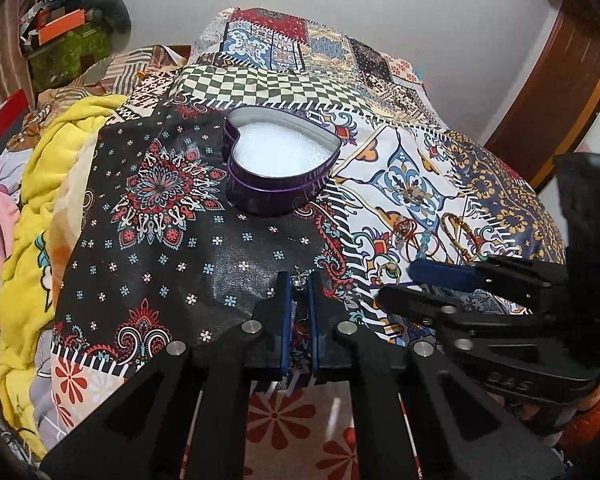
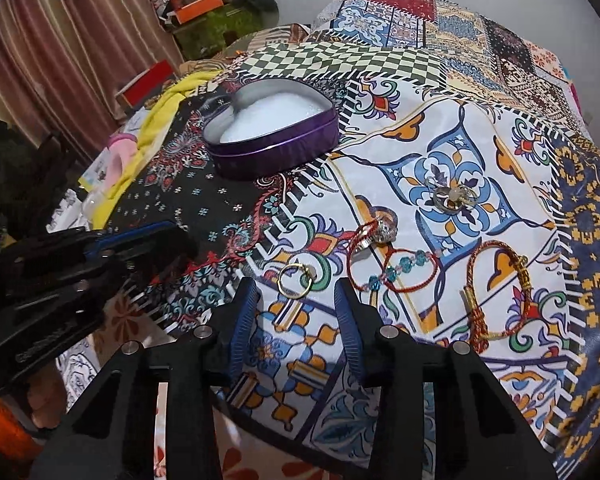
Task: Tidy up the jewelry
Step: 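Grasp the gold ring with the right tool while the left tool lifts the earring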
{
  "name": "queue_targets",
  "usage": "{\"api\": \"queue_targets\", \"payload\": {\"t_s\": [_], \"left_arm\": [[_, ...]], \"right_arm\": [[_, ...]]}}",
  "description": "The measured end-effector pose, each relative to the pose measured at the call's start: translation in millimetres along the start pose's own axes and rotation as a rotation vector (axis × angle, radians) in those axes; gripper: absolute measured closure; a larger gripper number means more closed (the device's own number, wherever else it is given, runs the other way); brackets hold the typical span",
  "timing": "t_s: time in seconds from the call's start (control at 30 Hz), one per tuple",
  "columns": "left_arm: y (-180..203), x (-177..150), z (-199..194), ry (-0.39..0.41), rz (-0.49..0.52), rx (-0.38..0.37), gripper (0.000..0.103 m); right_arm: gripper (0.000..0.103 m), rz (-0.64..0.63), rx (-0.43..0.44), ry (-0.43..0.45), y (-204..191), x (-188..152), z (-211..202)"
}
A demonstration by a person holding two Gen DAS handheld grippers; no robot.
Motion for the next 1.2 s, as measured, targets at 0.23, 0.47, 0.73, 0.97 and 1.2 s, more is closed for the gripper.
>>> {"api": "queue_targets", "payload": {"t_s": [0.23,0.47,0.73,0.97,1.2], "left_arm": [[-3,1,-4,0.011,-0.011,0.002,0.097],[-3,5,-16,0.035,-0.013,0.013,0.097],[1,13,-35,0.078,-0.014,0.029,0.097],[6,31,-53,0.130,-0.025,0.027,0.097],[3,59,-68,0.206,-0.028,0.072,0.097]], "right_arm": [[0.073,-0.055,-0.038,0.010,-3,1,5],[0.084,-0.046,-0.029,0.004,-3,4,4],[0.084,-0.040,-0.018,0.060,-5,15,-16],[0.084,-0.046,-0.029,0.174,-5,43,-50],[0.084,-0.075,-0.056,0.276,-6,77,-76]]}}
Point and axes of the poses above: each gripper's, at about its wrist camera, not at the fingertips, and z roughly the way its jaws point, y to its right, x to its top, the point moved 9 cm from there along z, roughly the way its jaws point, and after that the axes turned 9 degrees about x, right-handed, at the moved point
